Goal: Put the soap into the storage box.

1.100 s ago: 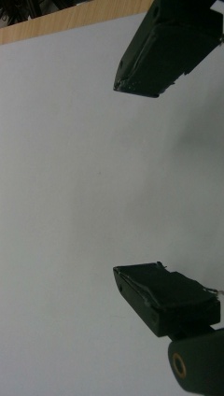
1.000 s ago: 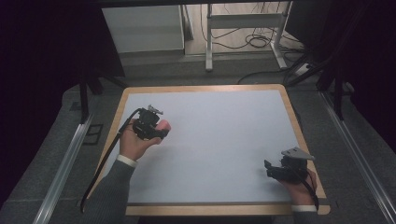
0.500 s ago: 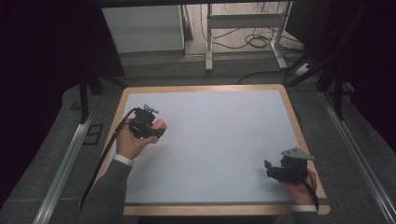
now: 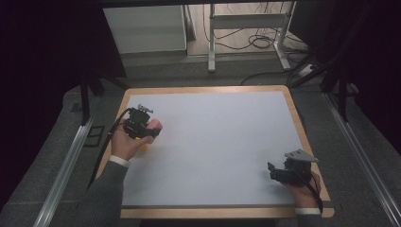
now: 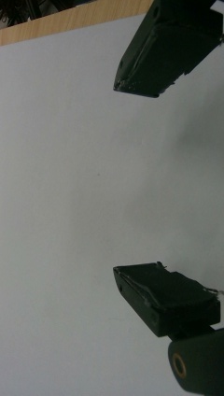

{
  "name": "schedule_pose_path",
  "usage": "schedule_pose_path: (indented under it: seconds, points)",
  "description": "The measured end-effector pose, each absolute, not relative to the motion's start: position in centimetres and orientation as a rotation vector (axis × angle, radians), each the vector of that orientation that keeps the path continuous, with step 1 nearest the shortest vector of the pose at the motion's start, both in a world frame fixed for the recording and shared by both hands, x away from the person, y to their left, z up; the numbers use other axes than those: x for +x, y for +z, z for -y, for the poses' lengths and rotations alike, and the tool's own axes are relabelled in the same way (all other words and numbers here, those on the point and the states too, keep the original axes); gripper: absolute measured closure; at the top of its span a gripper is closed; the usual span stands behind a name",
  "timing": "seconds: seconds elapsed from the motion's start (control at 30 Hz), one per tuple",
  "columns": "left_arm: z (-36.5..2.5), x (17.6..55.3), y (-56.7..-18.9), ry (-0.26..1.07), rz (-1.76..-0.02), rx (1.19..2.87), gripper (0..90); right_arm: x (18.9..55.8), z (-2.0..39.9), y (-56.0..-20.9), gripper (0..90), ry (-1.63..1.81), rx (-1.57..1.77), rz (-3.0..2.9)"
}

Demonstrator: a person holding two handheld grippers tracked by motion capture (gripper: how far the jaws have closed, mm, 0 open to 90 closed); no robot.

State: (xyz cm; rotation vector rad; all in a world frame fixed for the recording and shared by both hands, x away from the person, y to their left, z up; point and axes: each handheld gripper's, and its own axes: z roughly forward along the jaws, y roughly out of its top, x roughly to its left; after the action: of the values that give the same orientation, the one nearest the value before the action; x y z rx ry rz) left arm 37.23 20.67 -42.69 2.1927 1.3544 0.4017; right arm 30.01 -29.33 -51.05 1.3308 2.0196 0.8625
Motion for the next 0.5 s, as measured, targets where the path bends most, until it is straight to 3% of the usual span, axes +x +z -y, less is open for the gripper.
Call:
schedule_pose_path:
  seconds: [0.5]
  points:
    - [-22.9, 37.6, -42.6, 0.414, -1.42, 2.159, 60.1, 30.0, 29.3, -51.1, 9.8, 0.86, 1.331, -2.022]
